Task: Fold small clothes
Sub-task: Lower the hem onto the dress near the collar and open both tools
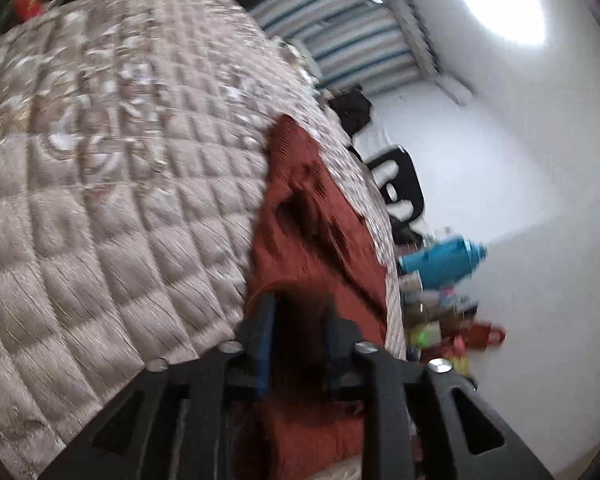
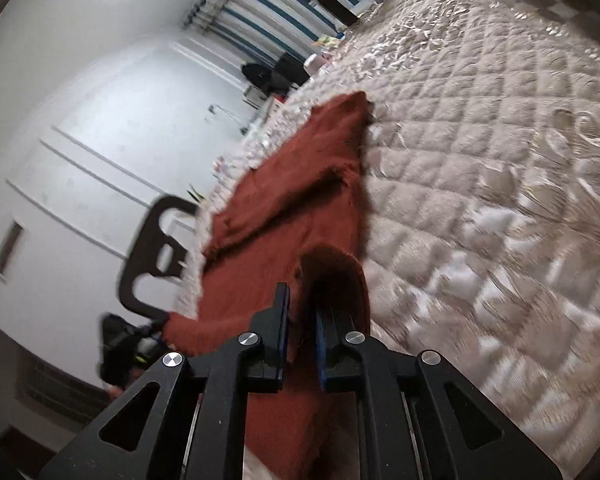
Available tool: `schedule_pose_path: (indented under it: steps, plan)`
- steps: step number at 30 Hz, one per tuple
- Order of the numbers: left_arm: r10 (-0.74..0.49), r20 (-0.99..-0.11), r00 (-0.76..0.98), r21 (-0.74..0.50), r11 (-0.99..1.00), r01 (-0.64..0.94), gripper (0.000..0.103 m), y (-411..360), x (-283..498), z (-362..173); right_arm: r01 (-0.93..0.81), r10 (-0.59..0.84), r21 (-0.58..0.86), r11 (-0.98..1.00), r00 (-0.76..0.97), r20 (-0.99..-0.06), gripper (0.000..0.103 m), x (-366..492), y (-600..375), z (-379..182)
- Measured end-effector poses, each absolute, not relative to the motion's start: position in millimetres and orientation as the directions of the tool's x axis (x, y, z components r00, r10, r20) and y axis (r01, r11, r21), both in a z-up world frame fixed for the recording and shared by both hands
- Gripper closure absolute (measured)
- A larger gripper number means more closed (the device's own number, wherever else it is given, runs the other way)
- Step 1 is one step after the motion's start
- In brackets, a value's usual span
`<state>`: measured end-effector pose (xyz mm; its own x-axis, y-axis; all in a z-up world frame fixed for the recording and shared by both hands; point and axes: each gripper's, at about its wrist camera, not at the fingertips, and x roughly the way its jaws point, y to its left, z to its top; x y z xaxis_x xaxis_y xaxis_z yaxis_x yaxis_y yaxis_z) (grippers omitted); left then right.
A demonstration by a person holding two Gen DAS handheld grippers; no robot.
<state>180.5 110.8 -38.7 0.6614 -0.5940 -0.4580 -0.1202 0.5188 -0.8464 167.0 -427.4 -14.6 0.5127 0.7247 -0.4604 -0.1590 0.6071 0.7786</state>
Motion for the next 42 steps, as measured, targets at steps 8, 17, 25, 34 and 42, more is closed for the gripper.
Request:
schedule_pose_path:
  steps: [8, 17, 25, 34, 42]
  plan:
    - [-0.5, -0.469, 0.728, -0.811, 0.571, -0.13, 0.069, 122.2, 165.9, -30.8, -0.154, 0.702, 0.795, 0.586, 0.586, -0.404, 0.066, 170.4, -436.2, -3.3]
    - [-0.476, -0.533, 0.699, -0.653, 0.758, 0.019, 0.054, 78.5, 159.2, -14.7, -0.147, 0.515, 0.573, 0.806, 0.651, -0.557, 0.066, 152.5, -412.6, 8.2]
    - [-0.346, -0.64, 0.686, -0.552, 0.828, -0.098, 0.052, 83.5, 198.1, -29.5, -0.063, 0.428, 0.494, 0.867, 0.602, -0.674, 0.066, 173.4, -415.7, -16.4]
    - [-0.343, -0.665, 0.664, -0.469, 0.883, -0.014, 0.09, 57.7, 210.9, -28.4, -0.132, 0.373, 0.371, 0.919, 0.597, -0.711, 0.097, 185.1, -392.8, -10.5]
    - [-0.326, -0.615, 0.718, -0.491, 0.871, -0.025, 0.094, 78.0, 202.7, -19.1, -0.129, 0.37, 0.394, 0.91, 0.684, -0.629, 0.097, 188.5, -404.3, 15.4]
